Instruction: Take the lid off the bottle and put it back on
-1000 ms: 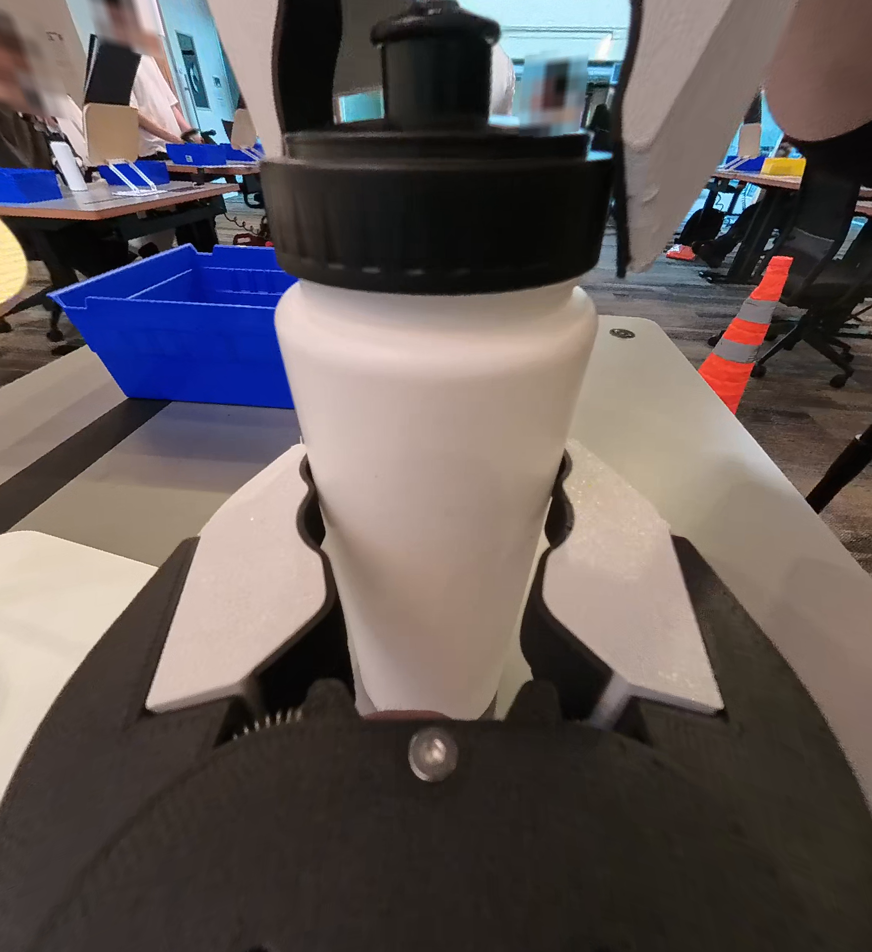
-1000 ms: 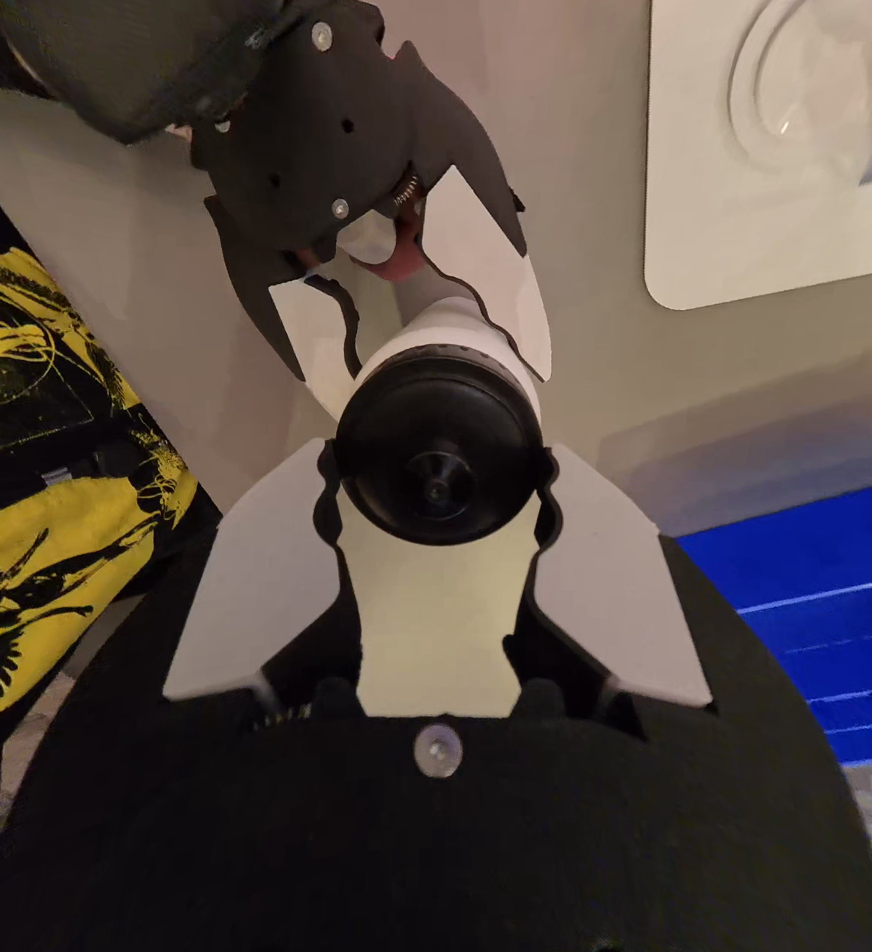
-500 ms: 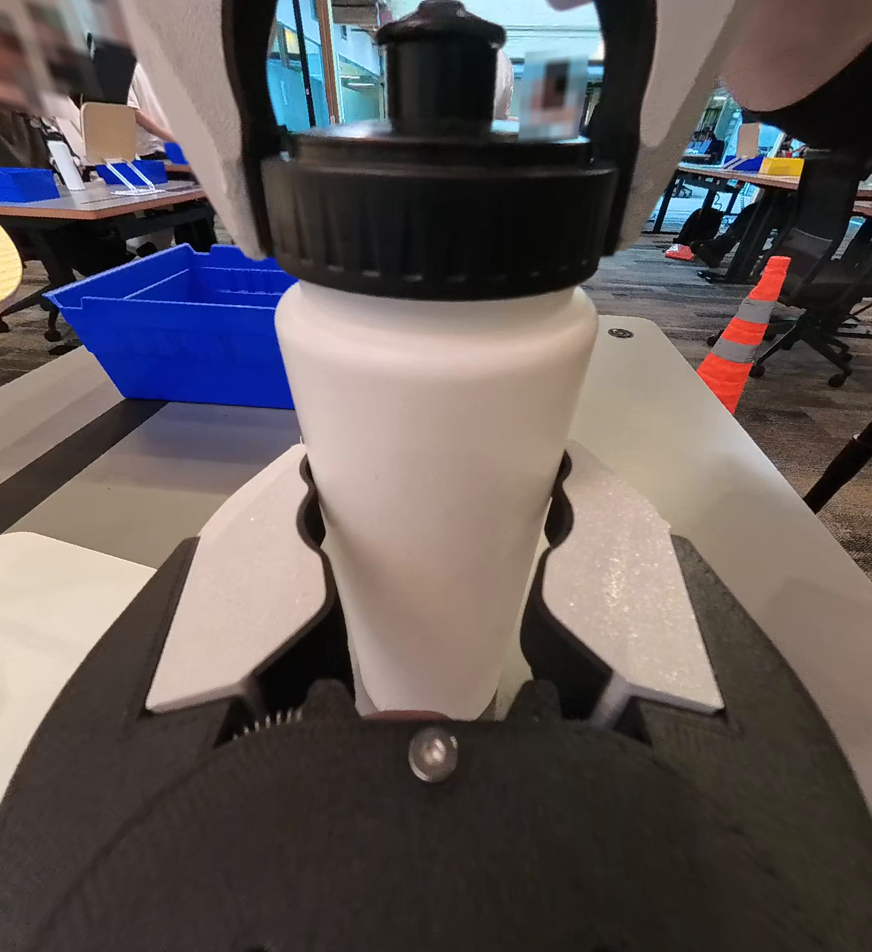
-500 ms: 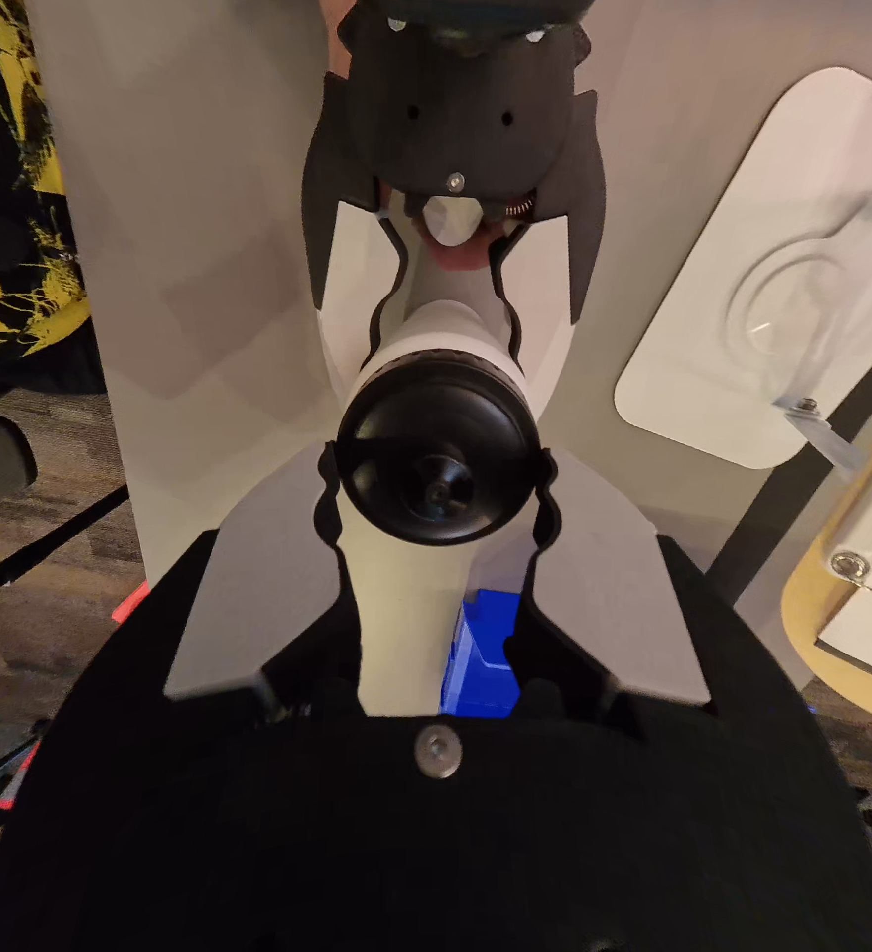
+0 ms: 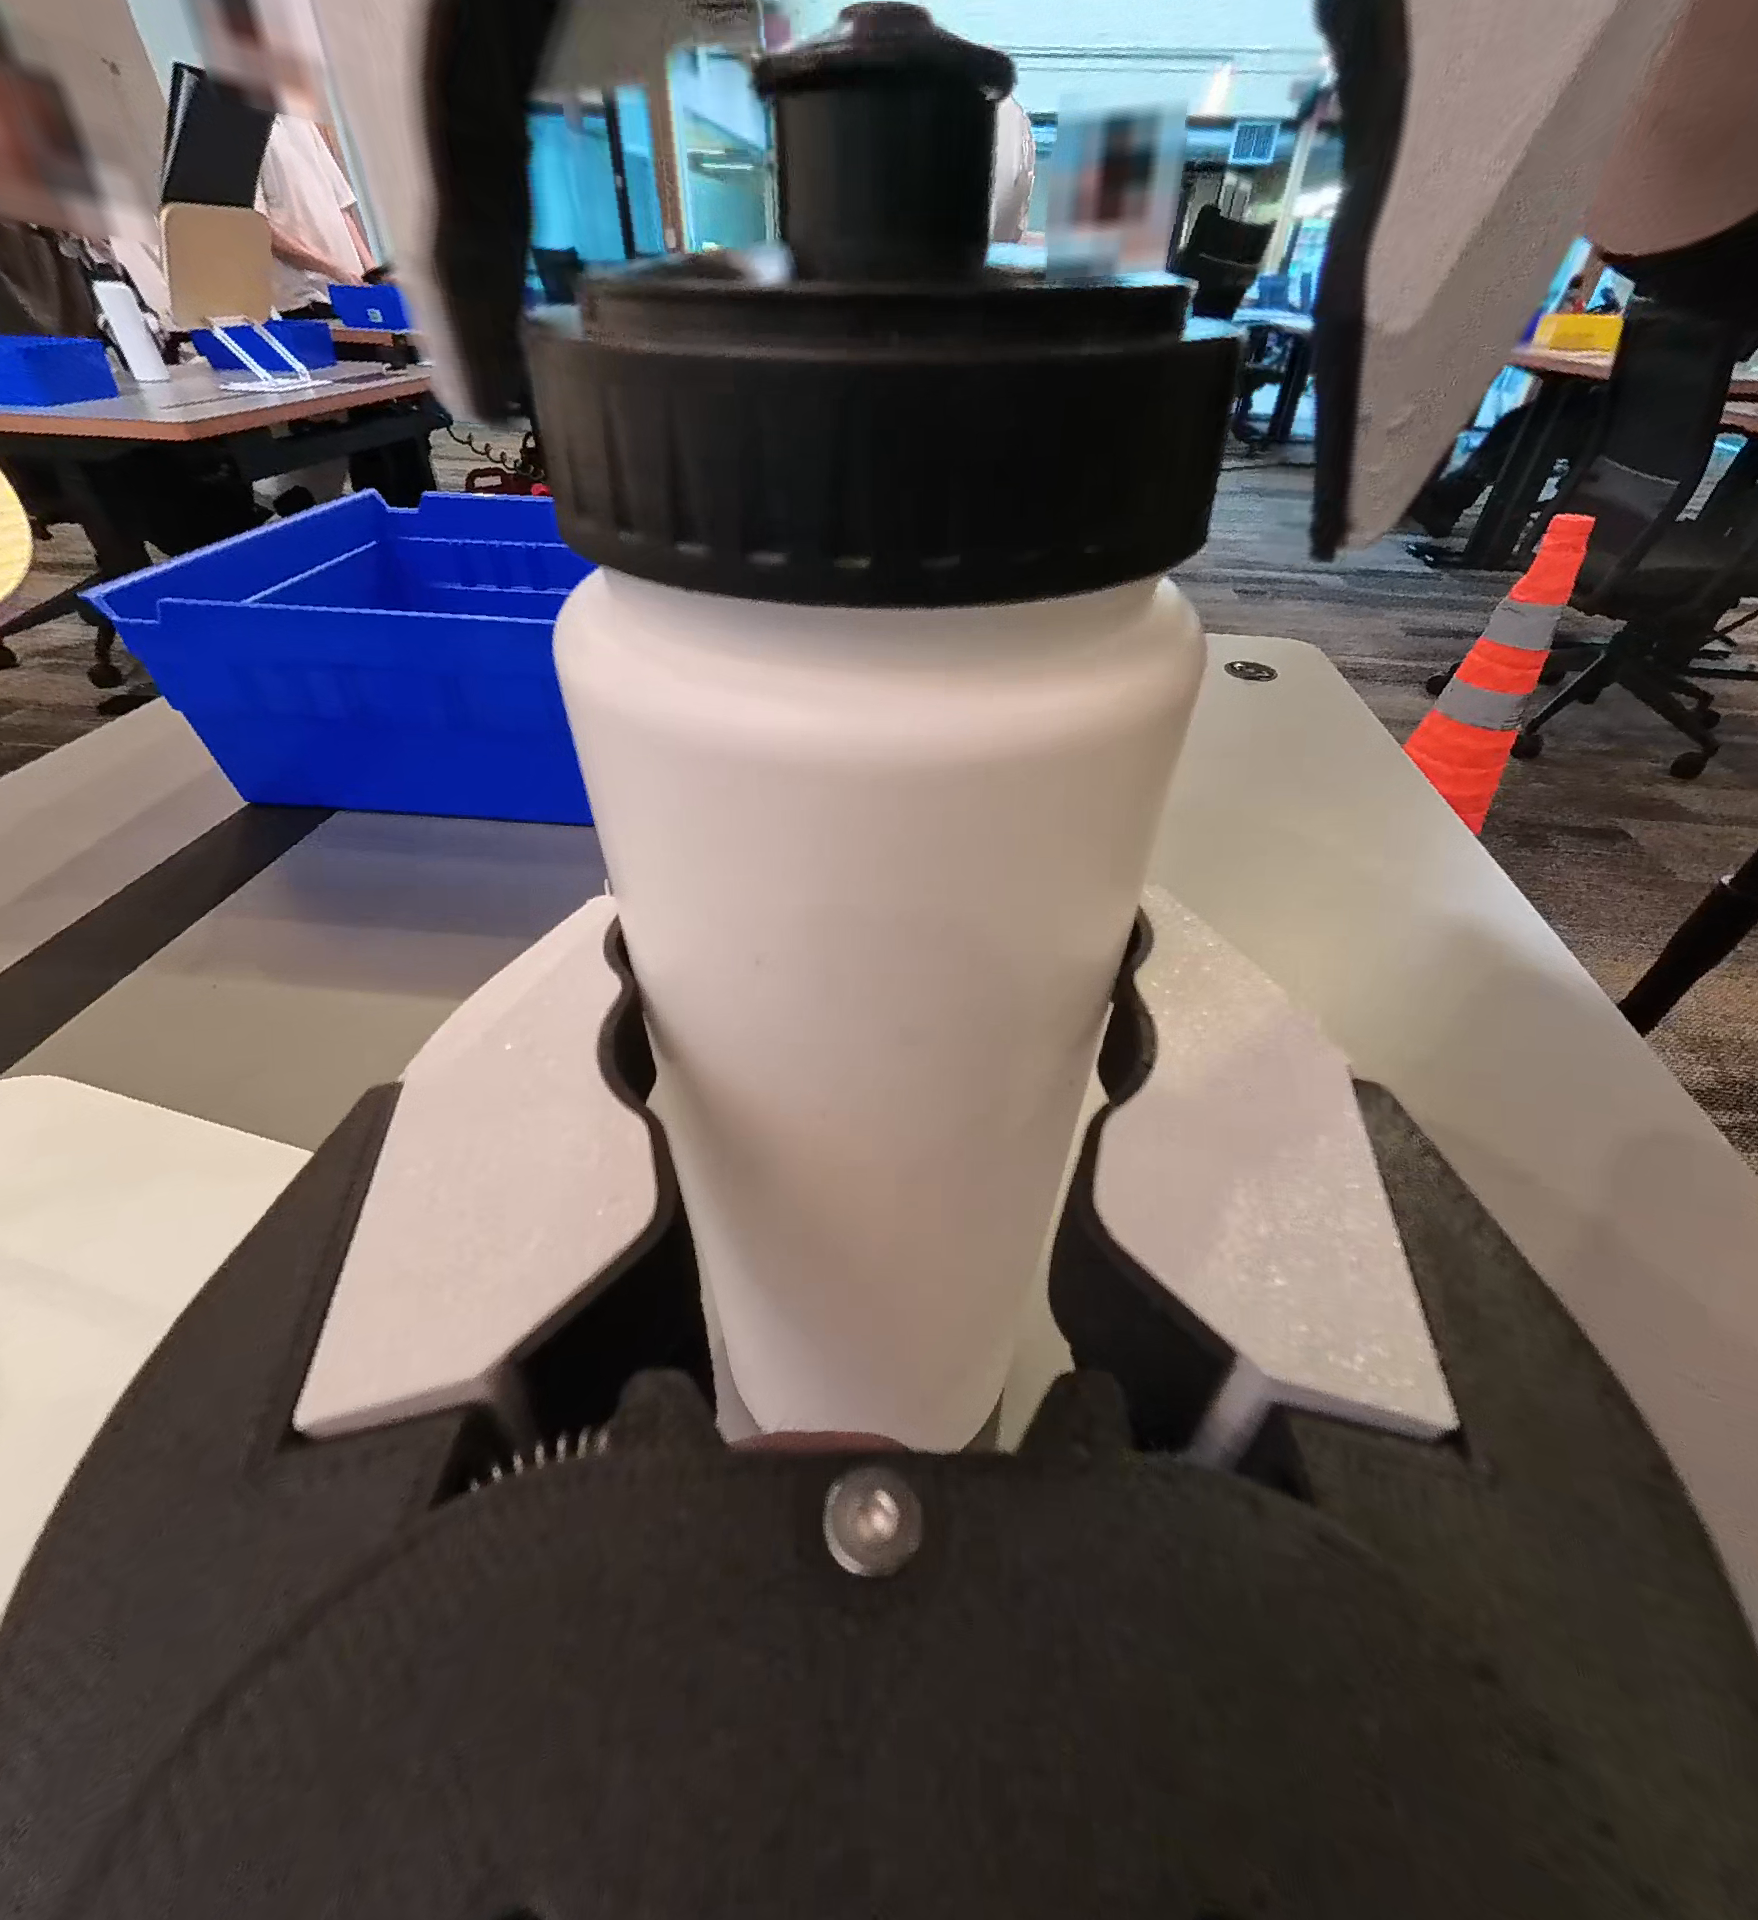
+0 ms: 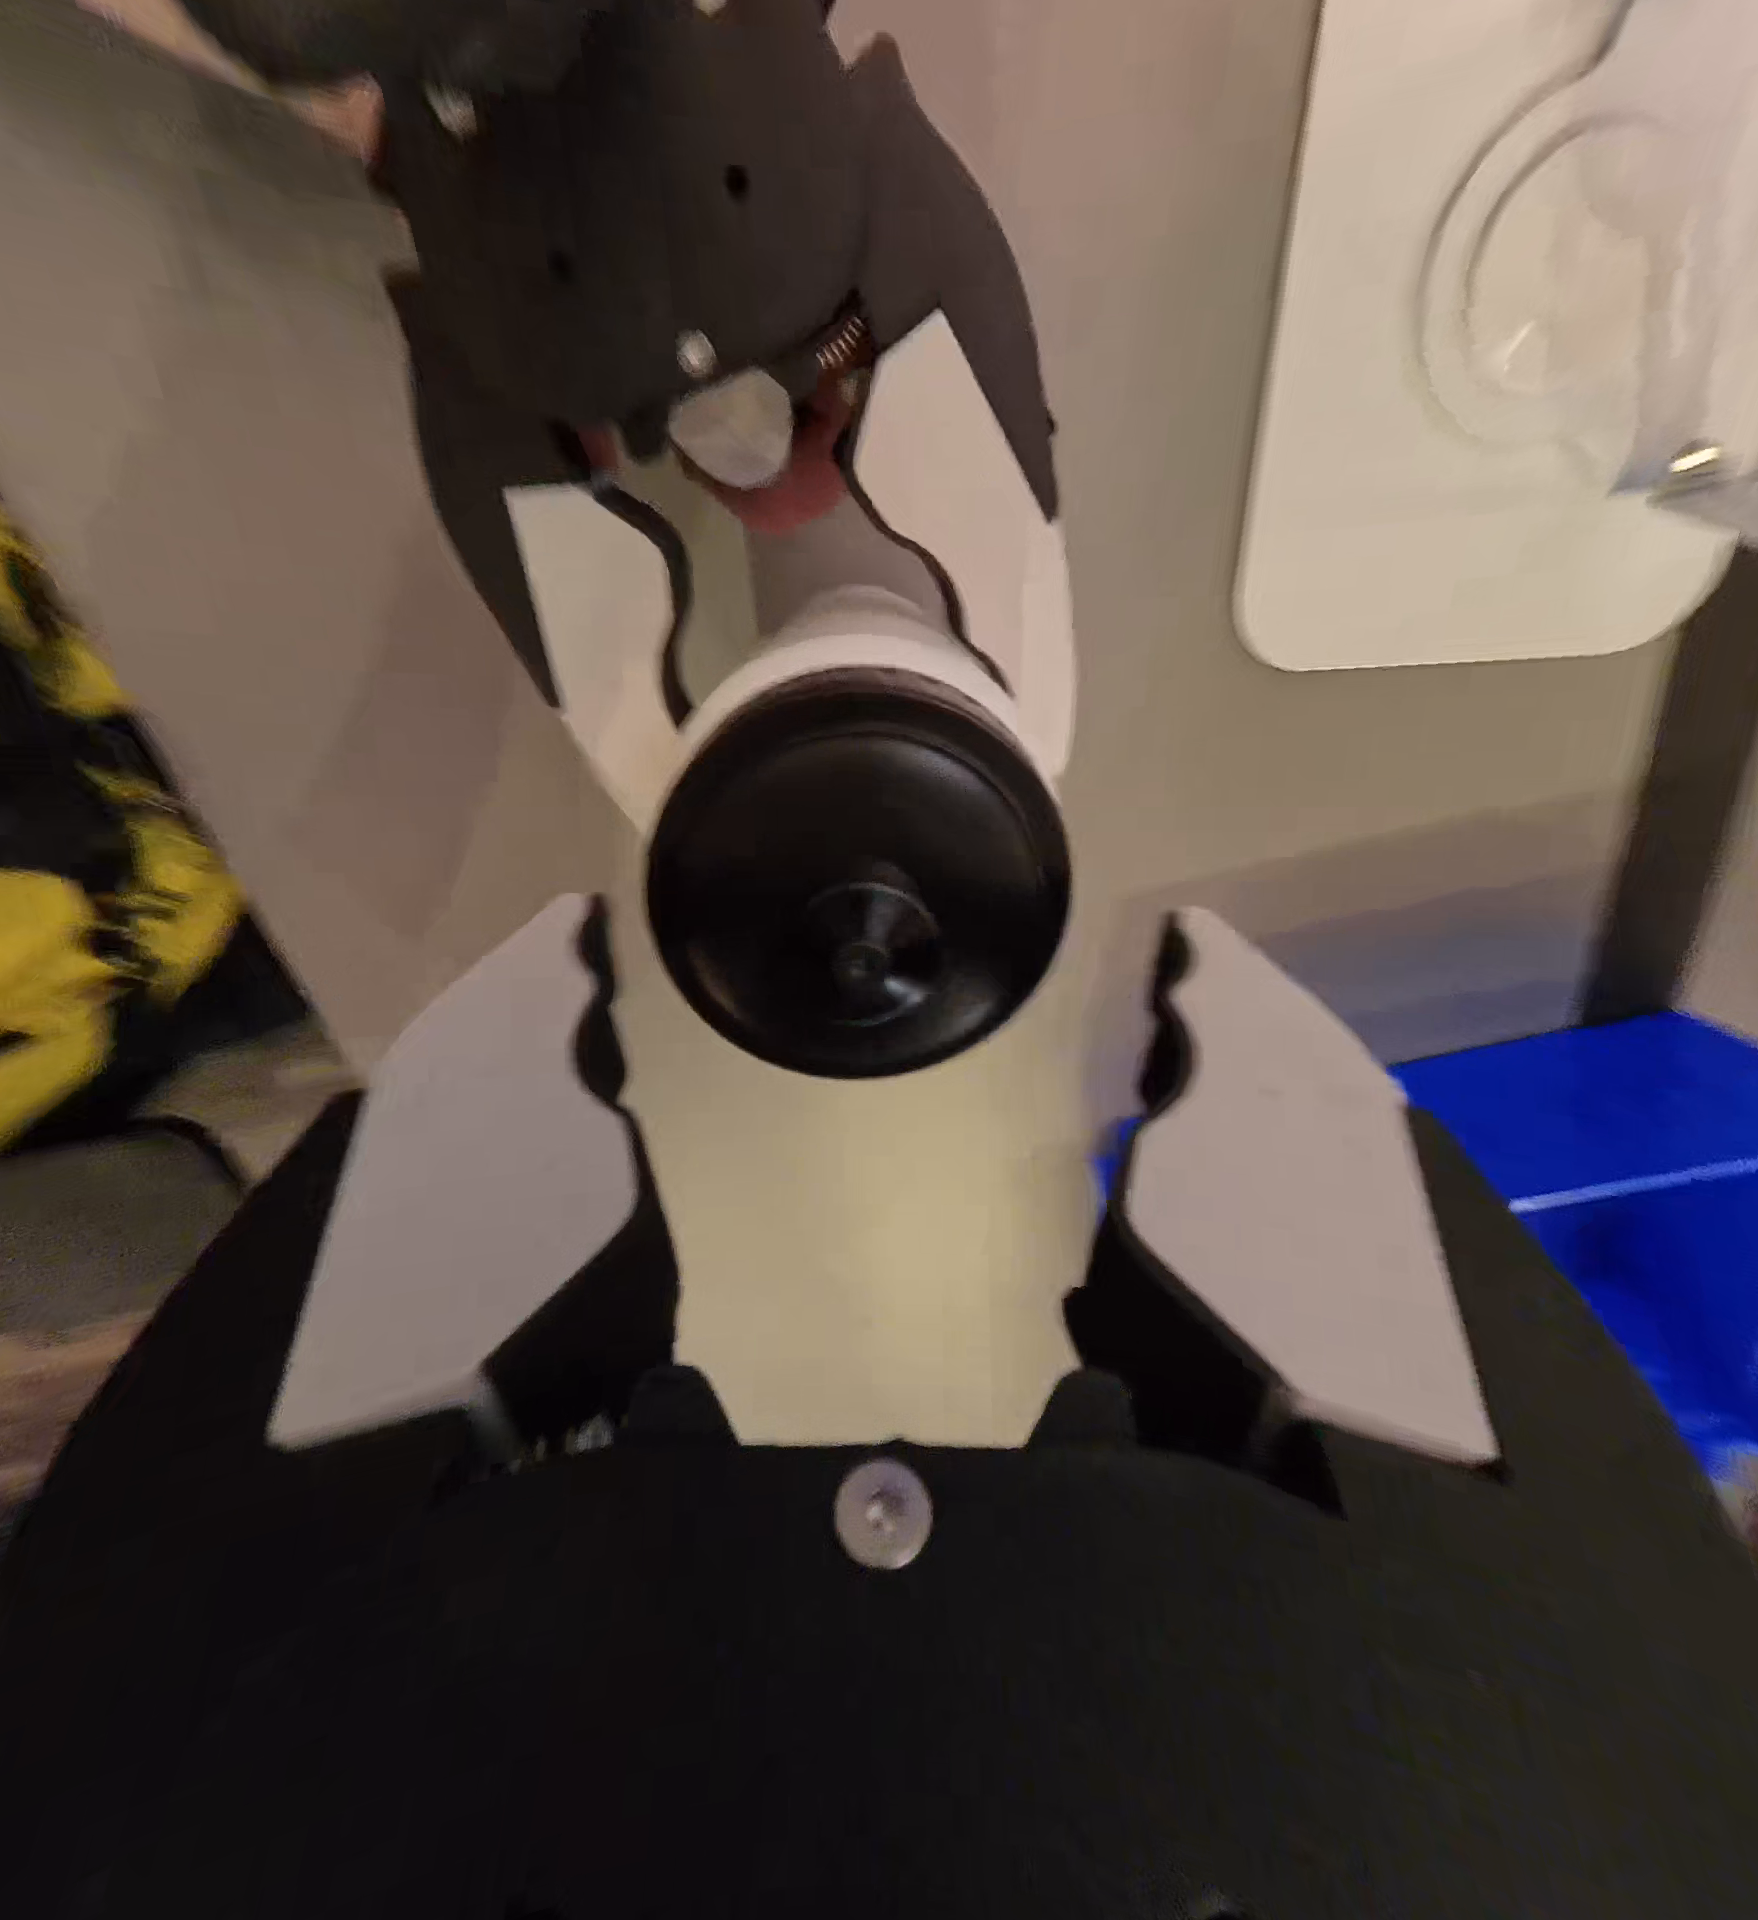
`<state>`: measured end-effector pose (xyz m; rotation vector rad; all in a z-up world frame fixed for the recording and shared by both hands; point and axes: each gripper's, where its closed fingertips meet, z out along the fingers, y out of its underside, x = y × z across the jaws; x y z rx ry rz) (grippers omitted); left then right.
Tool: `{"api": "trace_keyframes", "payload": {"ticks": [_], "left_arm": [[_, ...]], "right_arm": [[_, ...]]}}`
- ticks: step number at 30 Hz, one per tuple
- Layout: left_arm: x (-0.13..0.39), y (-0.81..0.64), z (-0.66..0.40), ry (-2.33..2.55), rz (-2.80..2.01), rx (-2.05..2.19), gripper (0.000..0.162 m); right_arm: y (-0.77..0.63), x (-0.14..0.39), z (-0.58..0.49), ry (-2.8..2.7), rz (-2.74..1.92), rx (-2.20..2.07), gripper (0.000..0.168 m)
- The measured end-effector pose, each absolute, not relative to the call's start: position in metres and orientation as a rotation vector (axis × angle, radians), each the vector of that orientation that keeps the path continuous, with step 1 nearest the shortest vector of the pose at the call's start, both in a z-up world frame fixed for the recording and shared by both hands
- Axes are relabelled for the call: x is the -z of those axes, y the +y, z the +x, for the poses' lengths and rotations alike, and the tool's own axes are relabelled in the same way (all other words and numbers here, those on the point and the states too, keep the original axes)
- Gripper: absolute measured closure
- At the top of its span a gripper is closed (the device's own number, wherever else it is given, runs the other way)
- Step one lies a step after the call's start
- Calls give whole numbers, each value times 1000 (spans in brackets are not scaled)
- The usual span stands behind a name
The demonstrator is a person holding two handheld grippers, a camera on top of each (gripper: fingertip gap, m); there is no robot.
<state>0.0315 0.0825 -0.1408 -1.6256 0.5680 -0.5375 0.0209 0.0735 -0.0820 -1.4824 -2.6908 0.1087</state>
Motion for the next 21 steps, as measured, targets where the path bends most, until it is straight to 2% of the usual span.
{"api": "trace_keyframes", "payload": {"ticks": [1,2,6,9,11,18,21], "left_arm": [[141,83,32,568,-1626,538,77],[141,82,32,568,-1625,540,77],[141,83,32,568,-1621,545,77],[141,82,32,569,-1621,545,77],[141,82,32,570,-1620,546,77],[141,84,31,557,-1624,550,77],[141,83,32,566,-1622,541,77]], "right_arm": [[77,81,22,-2722,-1382,-62,63],[75,79,23,-2766,-1296,-64,64],[65,76,16,-2869,-1105,-128,76],[69,82,19,-2952,-1049,-82,94],[68,82,19,-2956,-1058,-93,94],[68,83,19,-2644,-1671,-190,93],[65,83,19,-2532,-1747,-228,93]]}}
